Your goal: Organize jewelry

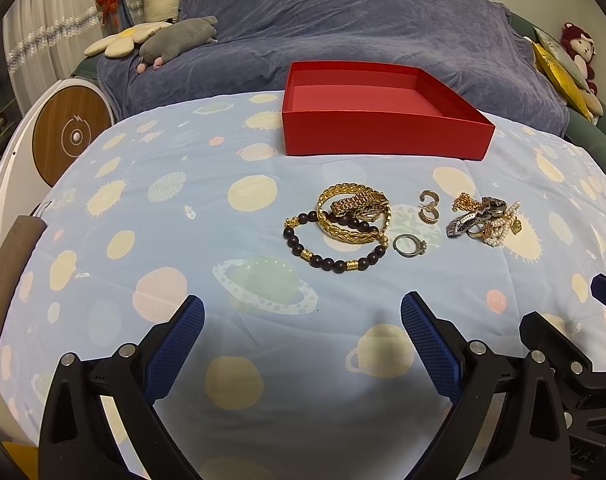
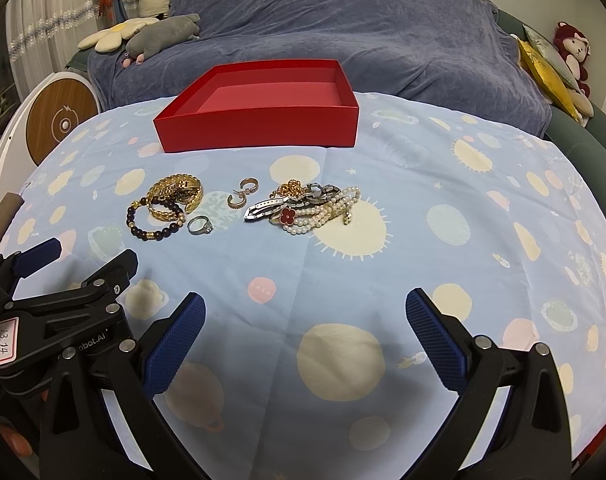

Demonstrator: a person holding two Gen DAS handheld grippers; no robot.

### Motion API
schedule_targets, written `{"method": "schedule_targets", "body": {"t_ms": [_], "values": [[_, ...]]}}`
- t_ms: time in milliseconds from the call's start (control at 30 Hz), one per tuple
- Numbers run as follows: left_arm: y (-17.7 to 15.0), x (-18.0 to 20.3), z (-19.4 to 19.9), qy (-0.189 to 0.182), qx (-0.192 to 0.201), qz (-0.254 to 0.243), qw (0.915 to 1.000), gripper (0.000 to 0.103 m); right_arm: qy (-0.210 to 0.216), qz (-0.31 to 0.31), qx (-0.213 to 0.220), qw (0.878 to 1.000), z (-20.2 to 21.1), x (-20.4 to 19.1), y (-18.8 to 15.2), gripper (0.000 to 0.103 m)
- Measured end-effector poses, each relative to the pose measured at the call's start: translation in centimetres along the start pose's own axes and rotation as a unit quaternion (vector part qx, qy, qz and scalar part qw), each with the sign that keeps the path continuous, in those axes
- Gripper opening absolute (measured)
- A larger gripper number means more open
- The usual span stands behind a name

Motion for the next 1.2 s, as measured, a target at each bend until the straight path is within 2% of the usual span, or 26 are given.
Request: {"method": "schedule_targets", "body": {"t_ms": [1200], "values": [[0.23, 0.11, 0.03, 0.000, -0.002, 0.003, 1.0000, 0.096, 0.001, -0.001, 0.000, 1.000, 0.01, -0.23, -0.08, 0.098]]}}
Point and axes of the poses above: each gripper's, at about its wrist camera, not at the fingertips, and z roughly against the way its jaws point, x to its right, y to its top, the point moved 3 cm from there along -z, roughly the way its jaws point, and after that the axes turned 5 degrees about -y, right-handed, at the moved point
